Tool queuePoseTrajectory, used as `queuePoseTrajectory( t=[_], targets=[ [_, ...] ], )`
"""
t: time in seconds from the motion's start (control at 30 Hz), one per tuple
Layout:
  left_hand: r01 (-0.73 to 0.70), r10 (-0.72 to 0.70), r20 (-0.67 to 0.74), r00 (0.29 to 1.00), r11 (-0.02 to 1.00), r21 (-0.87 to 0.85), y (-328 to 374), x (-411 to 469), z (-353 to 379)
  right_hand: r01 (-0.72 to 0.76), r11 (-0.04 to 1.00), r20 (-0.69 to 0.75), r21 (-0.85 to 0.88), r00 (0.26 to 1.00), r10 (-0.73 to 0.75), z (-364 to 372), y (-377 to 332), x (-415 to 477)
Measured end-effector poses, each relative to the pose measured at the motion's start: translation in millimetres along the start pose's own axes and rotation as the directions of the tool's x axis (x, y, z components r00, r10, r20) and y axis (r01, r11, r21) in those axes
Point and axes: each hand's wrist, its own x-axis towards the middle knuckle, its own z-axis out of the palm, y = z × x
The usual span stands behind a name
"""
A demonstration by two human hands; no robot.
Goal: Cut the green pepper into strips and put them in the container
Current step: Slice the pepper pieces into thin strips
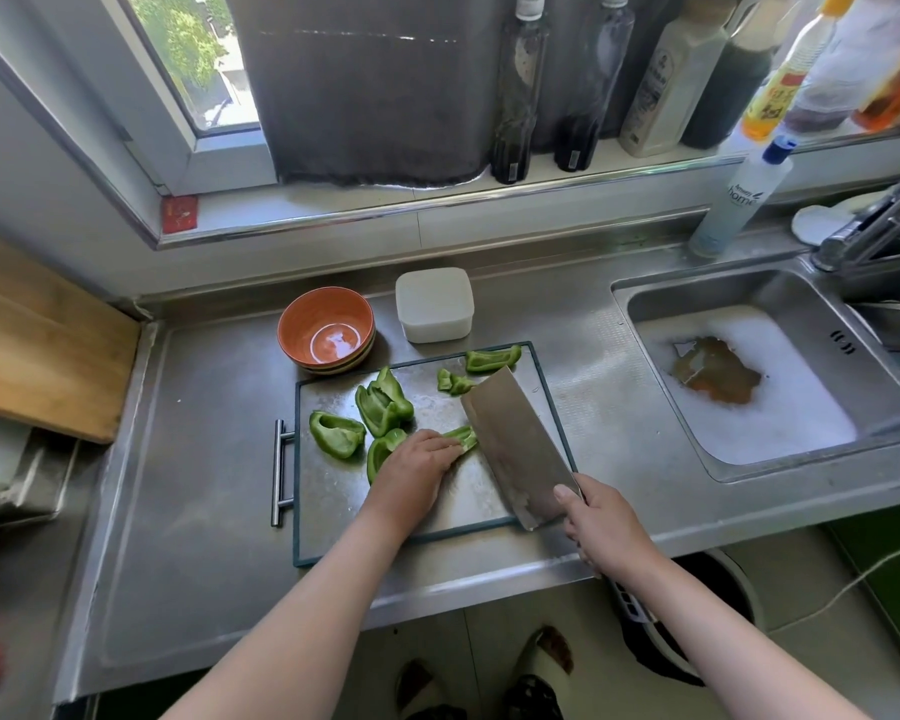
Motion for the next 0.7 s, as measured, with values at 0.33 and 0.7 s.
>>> queuePoseTrajectory(
  t=[0.33,0.7],
  targets=[
    [0.000,0.000,-0.014,1.000,0.998,-0.056,-2,3,1,0.041,0.996,-0.026,-0.081,0.999,-0.043,-4,-7,0],
    [0.067,-0.065,-0.131,0.989,0.998,0.006,1,-7,-10,-0.013,0.998,0.044,-0.064,0.999,0.015,0,3,3]
  ],
)
